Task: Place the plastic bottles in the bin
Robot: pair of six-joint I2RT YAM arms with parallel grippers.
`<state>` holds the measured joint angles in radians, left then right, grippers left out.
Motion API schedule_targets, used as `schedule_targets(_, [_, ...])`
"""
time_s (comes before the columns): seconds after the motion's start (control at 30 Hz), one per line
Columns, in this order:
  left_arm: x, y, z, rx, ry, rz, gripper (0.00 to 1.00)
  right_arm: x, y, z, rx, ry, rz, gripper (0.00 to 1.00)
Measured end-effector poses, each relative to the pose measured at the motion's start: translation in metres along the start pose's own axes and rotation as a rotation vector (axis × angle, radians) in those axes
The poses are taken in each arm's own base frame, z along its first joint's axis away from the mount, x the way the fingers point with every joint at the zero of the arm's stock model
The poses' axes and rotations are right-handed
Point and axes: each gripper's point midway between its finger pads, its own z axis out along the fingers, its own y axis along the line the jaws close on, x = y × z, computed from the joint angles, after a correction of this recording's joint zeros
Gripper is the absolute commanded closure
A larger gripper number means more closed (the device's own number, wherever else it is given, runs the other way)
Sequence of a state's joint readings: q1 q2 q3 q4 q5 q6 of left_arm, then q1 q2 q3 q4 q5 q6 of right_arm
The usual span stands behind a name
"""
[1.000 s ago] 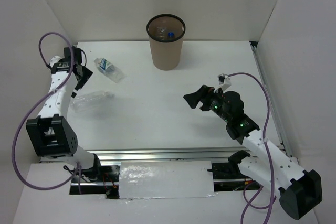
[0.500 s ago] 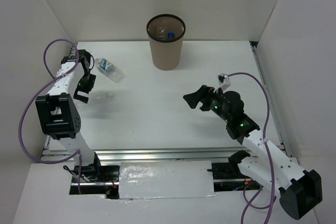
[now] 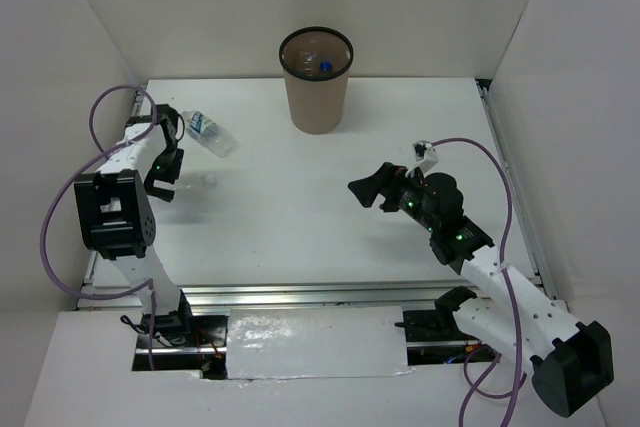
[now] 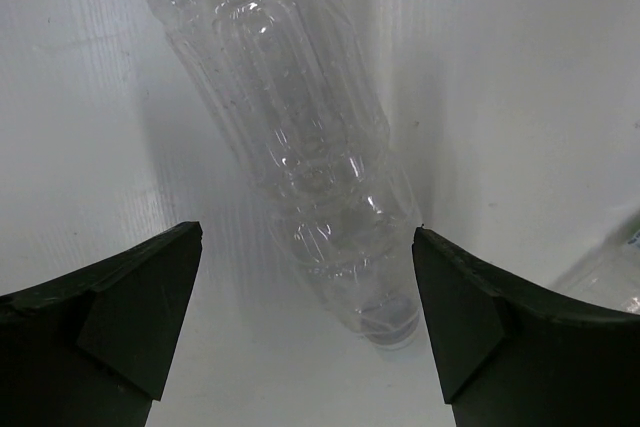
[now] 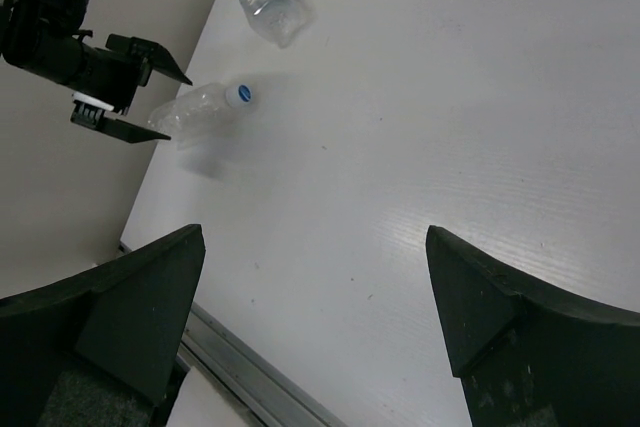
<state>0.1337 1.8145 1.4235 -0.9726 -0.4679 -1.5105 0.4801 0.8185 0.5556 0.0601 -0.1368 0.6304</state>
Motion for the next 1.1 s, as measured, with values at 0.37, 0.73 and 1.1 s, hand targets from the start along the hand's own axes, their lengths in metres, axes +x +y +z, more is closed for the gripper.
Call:
schedule_targets(0.37, [0.003,-0.002,0.025,-0.017,-0.040,-0.001,0.11,0.006,-0.001,0.005,0.000,0.033,0.003,0.01])
schedule_targets(0.73, [0.006,-0.008,0.026,0.015,-0.068,0.022,0.86,0.007,0.000,0.005,-0.006,0.036,0.003,0.01])
schedule_targets(1.1, [0.046,-0.050,-0.125,0.414,-0.055,0.184,1.00,0.007,0.003,0.004,-0.018,0.039,0.003,0.01])
